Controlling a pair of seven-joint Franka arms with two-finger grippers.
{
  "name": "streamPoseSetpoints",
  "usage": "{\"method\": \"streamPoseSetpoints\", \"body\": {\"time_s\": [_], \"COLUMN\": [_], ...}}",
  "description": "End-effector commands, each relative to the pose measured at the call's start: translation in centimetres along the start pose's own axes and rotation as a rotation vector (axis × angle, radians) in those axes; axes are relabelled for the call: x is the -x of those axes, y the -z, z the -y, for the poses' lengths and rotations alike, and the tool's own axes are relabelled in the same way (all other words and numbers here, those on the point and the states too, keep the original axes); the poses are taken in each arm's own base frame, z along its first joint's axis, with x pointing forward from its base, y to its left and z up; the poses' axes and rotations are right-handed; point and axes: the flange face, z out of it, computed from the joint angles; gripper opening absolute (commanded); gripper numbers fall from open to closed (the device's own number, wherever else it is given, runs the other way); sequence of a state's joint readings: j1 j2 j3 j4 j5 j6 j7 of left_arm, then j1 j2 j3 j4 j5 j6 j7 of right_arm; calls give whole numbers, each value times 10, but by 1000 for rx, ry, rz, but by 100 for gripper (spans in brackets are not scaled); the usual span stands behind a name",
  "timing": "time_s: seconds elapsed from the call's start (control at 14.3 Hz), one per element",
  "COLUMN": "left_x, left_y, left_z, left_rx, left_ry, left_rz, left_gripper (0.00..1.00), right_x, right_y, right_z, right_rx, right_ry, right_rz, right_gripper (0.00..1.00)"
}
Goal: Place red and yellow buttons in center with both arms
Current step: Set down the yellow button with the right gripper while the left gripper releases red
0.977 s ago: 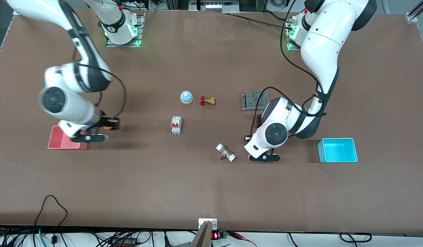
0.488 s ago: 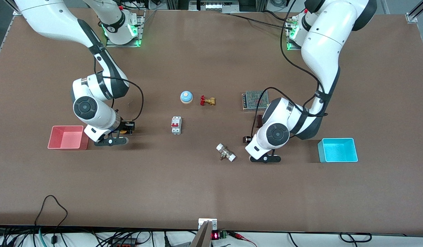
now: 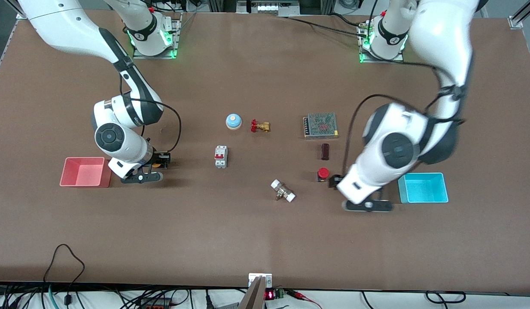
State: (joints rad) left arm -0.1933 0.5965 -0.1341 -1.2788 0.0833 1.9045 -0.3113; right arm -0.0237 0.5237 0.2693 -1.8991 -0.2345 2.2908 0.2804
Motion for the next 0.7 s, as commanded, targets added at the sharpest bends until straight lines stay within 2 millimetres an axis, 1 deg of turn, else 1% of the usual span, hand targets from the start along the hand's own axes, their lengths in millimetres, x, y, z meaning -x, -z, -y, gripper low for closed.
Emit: {"method": "streamPoseSetpoints", "body": {"time_s": [0.0,0.07,0.14,0.21,0.28,0.35,0.42,0.49,0.56,0.63], "left_x": [3,6,14,23,32,42,55,69,87,109], "left_y": [71,96,116,129,147,155,155,150,143,137], "left_z": [65,77,84,93,107,113,115,117,129,131], "left_rx": [-47,-64,-59,-70,-77,-80,-88,-93,-99,-96], "left_ry": [-64,-108,-117,-104,-83,-83,-76,-78,-65,-62], "left_rz": [-28,-21,5,32,36,40,46,15,-27,-76], "left_gripper": [100,100,100,100,100,100,100,100,100,100], "right_x": [-2,-2,-3,-3,-4,-5,-8,-12,-12,-12], "right_y": [-1,-1,0,0,4,9,17,39,58,74], "right_z": [1,1,1,1,1,0,-3,-8,-13,-26], "right_rx": [8,8,8,7,6,4,2,2,4,-9], "right_ry": [3,3,2,2,3,-3,-8,-15,-25,-61], "right_rz": [-10,-10,-11,-12,-18,-27,-40,-69,-94,-102], "right_gripper": [64,69,74,80,91,100,100,100,100,100]}}
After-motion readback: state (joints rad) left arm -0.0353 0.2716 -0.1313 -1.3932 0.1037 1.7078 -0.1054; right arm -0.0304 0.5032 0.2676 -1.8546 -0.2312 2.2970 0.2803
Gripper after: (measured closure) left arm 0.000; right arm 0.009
